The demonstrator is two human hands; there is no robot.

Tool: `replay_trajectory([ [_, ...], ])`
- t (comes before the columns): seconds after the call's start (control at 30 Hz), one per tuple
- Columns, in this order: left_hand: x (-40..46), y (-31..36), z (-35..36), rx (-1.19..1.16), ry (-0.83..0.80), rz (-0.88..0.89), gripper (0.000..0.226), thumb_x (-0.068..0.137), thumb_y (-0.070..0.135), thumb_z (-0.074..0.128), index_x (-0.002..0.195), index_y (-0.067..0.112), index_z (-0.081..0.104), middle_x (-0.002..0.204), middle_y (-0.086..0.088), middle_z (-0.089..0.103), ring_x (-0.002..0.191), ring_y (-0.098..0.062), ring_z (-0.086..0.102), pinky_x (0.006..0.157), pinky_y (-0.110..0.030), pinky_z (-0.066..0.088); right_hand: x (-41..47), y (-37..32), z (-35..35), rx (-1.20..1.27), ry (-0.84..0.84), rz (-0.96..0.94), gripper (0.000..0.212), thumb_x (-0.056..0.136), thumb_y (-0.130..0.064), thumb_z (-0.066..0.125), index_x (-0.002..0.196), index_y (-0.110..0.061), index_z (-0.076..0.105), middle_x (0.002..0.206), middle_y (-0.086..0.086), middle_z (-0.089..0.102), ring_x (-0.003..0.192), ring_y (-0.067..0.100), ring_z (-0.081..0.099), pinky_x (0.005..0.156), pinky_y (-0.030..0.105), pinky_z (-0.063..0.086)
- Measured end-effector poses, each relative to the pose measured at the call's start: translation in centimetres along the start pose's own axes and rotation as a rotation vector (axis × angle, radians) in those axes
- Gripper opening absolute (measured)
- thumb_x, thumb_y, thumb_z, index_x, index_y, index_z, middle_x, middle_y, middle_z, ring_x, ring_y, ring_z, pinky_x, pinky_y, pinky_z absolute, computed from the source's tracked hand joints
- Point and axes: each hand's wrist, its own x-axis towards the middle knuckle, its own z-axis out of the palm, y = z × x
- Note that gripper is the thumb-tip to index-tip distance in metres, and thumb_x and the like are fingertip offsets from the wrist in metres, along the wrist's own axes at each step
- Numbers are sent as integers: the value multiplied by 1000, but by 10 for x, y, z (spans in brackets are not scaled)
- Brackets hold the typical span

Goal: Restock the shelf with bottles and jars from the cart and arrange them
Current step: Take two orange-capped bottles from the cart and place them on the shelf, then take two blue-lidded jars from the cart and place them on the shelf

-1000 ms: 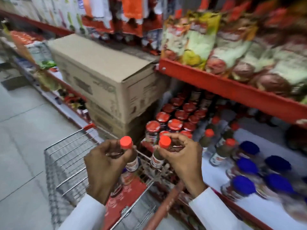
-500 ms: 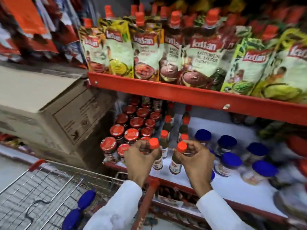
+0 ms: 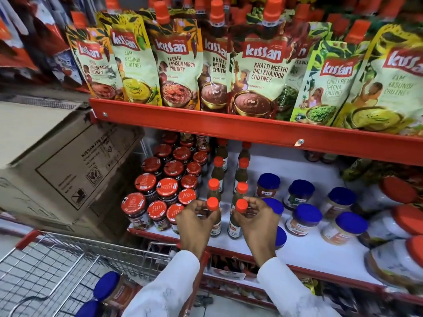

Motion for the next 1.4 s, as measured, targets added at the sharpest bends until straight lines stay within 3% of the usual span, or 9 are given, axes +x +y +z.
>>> replay_trajectory([
  [0.27,2,0,-6,13,0,10,26,67,27,88,84,17,72,73,10,74,68,-2,70,72,-33,61,-6,1,-1,-20,-46,-28,41,67,-18,87,104,-22,69,95,-4,75,82,7,70,79,30,60],
  [0.4,-3,-2,-11,34,-17,25,34,66,30,89,92,16,72,82,6,76,76,-7,70,77,-34,60,-13,-2,-7,-130,-19,-101,55,67,-27,87,117,-24,64,114,-5,71,104,14,64,88,31,55],
  [0.57,-16,-5,-34,105,-16,32,54,70,33,87,116,15,66,105,0,75,95,-15,69,86,-30,57,-35,-18,-15,-198,-3,-331,57,77,-28,77,129,-29,53,134,-11,54,126,8,42,99,7,27],
  [0.67,-35,-10,-69,144,70,89,46,76,29,81,119,20,65,110,4,74,97,-12,68,88,-29,55,-51,-32,-8,-203,-69,-478,55,82,-25,70,133,-29,49,139,-10,50,130,8,39,110,21,30],
  [0.83,-67,-40,-142,200,209,68,45,77,32,80,119,27,64,111,8,73,99,-10,69,88,-31,55,-75,-43,20,-263,-251,-626,65,85,-25,65,143,-25,37,151,-6,38,141,13,29,118,30,23],
  [1.0,-109,-83,-204,303,363,-176,55,72,41,76,123,22,65,117,-6,73,105,-25,69,92,-40,55,-105,-47,73,-347,-527,-787,70,86,-33,59,148,-22,28,159,-3,24,147,18,15,121,33,16],
  [1.13,-134,-132,-231,318,357,-365,82,58,60,59,122,9,65,119,-15,70,110,-31,66,92,-32,46,-130,-49,127,-345,-775,-856,72,81,-26,63,145,-15,34,154,6,35,143,22,28,118,37,25],
  [1.3,-136,-186,-240,173,341,-690,71,61,35,89,120,5,63,120,-17,70,107,-31,66,95,-39,52,-146,-41,204,-482,-1112,-642,72,75,-18,73,140,-10,42,133,18,58,123,31,54,104,34,42],
  [1.4,-128,-201,-237,-19,345,-847,52,52,29,93,91,14,62,105,-14,71,95,-26,66,87,-36,51,-145,-30,243,-523,-1213,-509,66,69,-23,77,130,-11,53,112,20,70,104,34,66,89,39,52],
])
